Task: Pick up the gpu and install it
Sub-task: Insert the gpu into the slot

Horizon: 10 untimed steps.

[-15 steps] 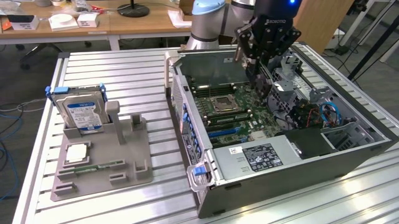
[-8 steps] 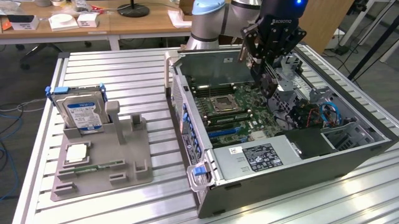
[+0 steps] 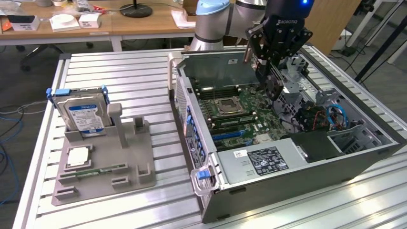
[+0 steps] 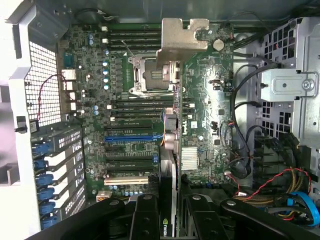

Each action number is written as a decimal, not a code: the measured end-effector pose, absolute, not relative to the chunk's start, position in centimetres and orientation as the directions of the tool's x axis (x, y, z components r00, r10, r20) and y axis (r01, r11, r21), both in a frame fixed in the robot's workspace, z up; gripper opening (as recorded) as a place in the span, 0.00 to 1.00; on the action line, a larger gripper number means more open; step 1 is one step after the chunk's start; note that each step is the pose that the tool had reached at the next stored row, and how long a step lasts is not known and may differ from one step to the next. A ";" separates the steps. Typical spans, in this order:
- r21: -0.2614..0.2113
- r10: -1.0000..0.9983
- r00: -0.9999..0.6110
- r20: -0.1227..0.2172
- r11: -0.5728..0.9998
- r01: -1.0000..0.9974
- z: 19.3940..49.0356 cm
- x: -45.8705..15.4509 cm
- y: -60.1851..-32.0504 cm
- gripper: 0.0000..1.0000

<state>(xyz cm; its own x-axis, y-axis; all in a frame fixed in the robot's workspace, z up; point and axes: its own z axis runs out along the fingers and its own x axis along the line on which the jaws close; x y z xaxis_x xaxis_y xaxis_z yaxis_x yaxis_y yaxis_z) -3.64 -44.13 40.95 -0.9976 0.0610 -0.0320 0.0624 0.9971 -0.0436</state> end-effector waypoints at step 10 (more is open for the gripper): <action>-0.044 0.044 -0.999 -0.032 0.998 0.046 40.9 -3.6 -44.1 0.26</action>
<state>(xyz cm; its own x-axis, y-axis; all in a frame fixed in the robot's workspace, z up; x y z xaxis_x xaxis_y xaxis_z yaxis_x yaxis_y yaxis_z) -3.64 -44.13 40.95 -0.9985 0.0443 -0.0320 0.0457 0.9980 -0.0436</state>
